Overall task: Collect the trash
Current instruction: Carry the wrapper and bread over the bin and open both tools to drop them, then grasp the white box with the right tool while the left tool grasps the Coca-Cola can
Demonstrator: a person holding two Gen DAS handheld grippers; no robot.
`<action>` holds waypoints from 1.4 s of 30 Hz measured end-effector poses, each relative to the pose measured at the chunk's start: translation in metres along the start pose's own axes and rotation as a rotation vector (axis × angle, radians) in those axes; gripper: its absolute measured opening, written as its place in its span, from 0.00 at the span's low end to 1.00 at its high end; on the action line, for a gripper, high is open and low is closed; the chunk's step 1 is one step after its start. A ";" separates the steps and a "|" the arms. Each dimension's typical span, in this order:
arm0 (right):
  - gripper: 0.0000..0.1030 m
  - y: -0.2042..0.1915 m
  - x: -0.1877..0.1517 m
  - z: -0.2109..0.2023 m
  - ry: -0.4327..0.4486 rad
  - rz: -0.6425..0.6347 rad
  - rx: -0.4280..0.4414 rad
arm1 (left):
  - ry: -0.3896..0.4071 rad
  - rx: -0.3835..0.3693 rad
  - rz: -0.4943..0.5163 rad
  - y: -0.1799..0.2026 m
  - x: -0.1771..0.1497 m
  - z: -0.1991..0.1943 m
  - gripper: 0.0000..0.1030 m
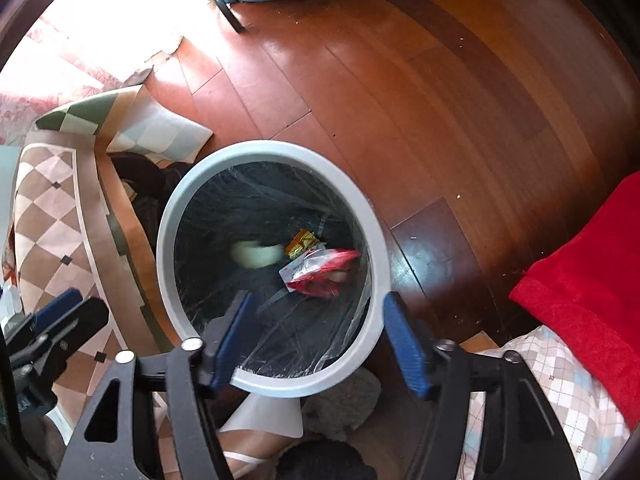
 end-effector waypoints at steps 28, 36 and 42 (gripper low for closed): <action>1.00 -0.014 -0.053 -0.101 0.087 -0.067 -0.091 | 0.190 0.098 0.004 0.002 -0.034 -0.093 1.00; 1.00 -0.030 -0.072 -0.172 0.188 -0.073 -0.041 | 0.308 0.063 -0.025 0.002 -0.043 -0.170 1.00; 1.00 -0.076 -0.090 -0.247 0.296 -0.125 0.067 | 0.409 0.073 -0.097 -0.036 -0.057 -0.237 1.00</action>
Point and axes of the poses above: each gripper's, at about its wrist camera, not at the fingertips, and z roughly the way its jaws point, y to its right, x to its top, the point moved 5 cm from there along z, roughly the way its jaws point, and after that the axes turned 2 degrees about -x, right-handed, at the moved point
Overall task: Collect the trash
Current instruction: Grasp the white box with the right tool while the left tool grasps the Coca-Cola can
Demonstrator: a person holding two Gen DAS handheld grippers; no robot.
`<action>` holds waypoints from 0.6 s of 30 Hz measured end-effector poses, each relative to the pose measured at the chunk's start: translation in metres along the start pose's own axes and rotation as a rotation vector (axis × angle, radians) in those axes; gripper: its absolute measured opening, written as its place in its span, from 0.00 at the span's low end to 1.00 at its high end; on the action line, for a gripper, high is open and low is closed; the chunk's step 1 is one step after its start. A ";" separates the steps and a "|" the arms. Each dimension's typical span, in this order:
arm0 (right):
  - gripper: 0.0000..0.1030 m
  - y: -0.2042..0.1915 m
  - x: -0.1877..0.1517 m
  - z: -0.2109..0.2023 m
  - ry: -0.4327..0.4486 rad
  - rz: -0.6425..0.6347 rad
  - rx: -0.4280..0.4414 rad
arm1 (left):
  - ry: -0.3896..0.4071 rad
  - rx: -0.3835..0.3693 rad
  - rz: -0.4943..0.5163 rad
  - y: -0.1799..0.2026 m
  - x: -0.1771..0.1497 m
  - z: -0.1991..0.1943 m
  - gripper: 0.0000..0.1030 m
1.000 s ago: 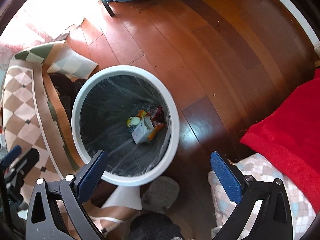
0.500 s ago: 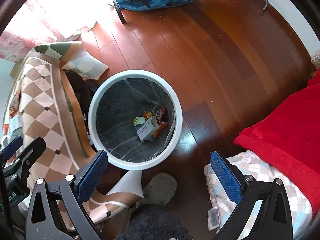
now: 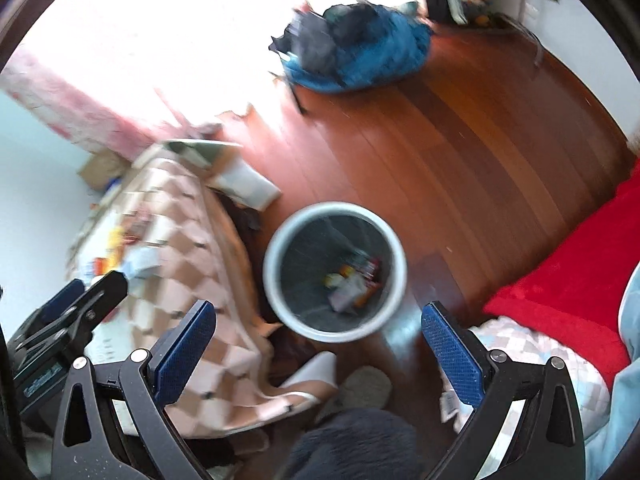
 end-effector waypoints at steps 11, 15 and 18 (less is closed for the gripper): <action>1.00 -0.215 -0.008 0.031 -0.096 -0.503 0.033 | 0.029 0.350 -0.204 -0.216 -0.053 -0.020 1.00; 1.00 -0.283 -0.022 0.099 -0.200 -0.725 -0.035 | -0.029 0.488 -0.214 -0.280 -0.104 0.009 1.00; 1.00 -0.321 -0.033 0.151 -0.267 -0.872 -0.121 | -0.096 0.526 -0.226 -0.316 -0.139 0.028 1.00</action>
Point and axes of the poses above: each gripper's, at about its wrist camera, not at the fingertips, and z roughly the way its jaws point, y to its right, x to its top, the point moved 5 cm from there along z, roughly the way its jaws point, and after that the axes turned 2 degrees about -x, right-handed, at the moved point
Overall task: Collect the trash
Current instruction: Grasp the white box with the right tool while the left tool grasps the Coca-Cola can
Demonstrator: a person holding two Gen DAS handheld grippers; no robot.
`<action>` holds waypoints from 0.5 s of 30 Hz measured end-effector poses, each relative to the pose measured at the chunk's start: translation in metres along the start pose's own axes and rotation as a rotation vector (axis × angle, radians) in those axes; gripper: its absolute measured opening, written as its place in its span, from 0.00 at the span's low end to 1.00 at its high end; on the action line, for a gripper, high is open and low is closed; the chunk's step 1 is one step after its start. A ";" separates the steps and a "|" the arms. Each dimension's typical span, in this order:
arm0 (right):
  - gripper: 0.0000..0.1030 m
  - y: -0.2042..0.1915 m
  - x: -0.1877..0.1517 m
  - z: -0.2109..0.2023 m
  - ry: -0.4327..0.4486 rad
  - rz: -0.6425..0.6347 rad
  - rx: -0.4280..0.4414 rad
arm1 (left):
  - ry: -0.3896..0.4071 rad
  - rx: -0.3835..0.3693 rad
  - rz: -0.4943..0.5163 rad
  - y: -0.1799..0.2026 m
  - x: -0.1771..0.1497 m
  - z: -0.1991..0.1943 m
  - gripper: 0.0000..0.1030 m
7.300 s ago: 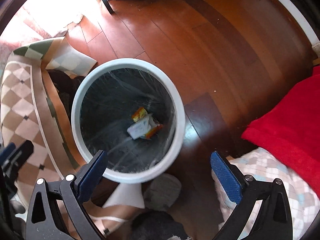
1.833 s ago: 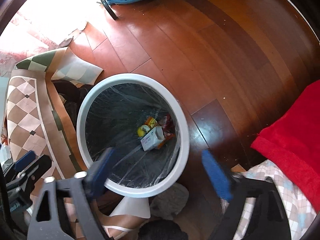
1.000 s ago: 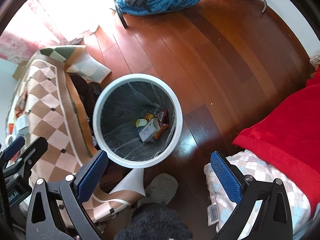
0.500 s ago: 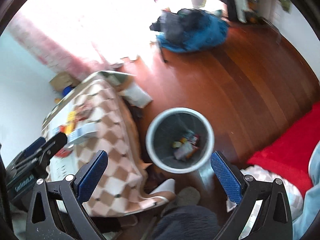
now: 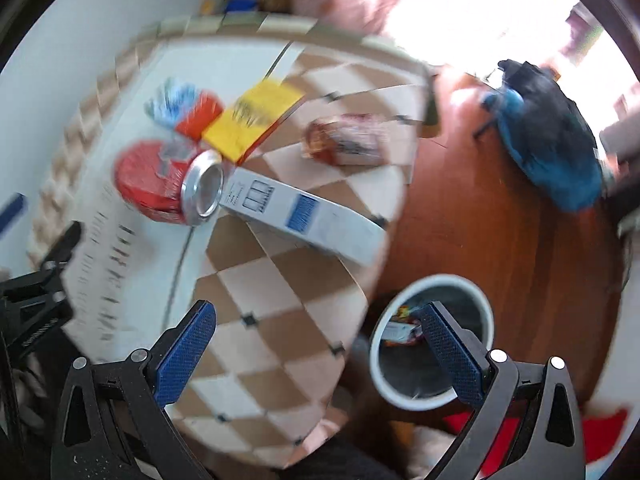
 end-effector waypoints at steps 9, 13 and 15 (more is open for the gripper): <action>1.00 -0.022 0.048 0.086 -0.151 -0.177 -0.138 | -0.044 0.062 0.123 -0.020 -0.019 0.050 1.00; 0.86 -0.024 0.049 0.090 -0.143 -0.106 -0.034 | 0.053 0.019 0.257 -0.007 0.011 0.024 1.00; 0.64 -0.019 0.043 0.086 -0.153 -0.033 0.038 | 0.117 -0.023 0.355 0.007 0.034 0.004 1.00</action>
Point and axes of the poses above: each gripper's, at about its wrist camera, not at the fingertips, and z roughly the way its jaws point, y to its right, x to its top, the point moved 5 cm from there along z, roughly the way its jaws point, and after that the axes turned 2 degrees about -x, right-handed, at the moved point
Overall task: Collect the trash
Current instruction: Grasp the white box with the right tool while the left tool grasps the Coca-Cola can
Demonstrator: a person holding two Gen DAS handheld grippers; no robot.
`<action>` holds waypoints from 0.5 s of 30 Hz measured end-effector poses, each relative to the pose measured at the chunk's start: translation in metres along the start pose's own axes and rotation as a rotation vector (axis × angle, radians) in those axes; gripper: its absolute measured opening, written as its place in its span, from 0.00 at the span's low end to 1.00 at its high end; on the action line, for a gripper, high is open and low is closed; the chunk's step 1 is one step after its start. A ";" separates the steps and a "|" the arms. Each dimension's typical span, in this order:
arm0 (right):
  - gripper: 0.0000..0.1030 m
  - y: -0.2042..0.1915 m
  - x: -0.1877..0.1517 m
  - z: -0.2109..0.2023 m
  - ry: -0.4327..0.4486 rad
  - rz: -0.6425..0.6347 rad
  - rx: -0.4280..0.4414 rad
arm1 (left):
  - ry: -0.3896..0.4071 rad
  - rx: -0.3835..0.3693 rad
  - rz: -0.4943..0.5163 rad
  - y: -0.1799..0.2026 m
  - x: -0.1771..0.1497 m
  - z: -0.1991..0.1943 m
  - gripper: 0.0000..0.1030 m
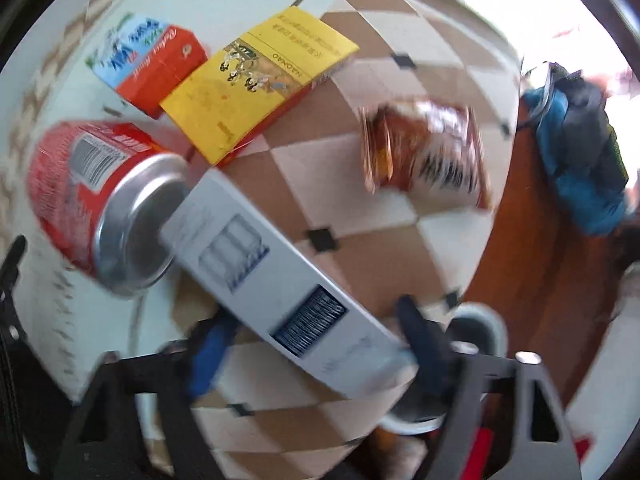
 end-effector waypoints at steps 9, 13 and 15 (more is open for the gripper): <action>0.52 0.039 -0.059 -0.003 -0.008 0.328 0.139 | 0.018 -0.286 0.442 0.074 0.077 0.001 1.00; 0.54 0.050 -0.073 0.000 -0.012 0.390 0.224 | -0.087 -0.412 0.547 0.109 0.071 0.009 1.00; 0.60 0.054 -0.077 0.000 -0.005 0.406 0.235 | -0.129 -0.428 0.580 0.120 0.067 0.018 0.99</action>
Point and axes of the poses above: each gripper's, at about its wrist camera, not at the fingertips, and z roughly the way its jaws point, y to its right, x to its top, the point moved 5 cm from there along z, roughly the way its jaws point, and after that the axes turned 2 degrees about -x, right-handed, at the moved point
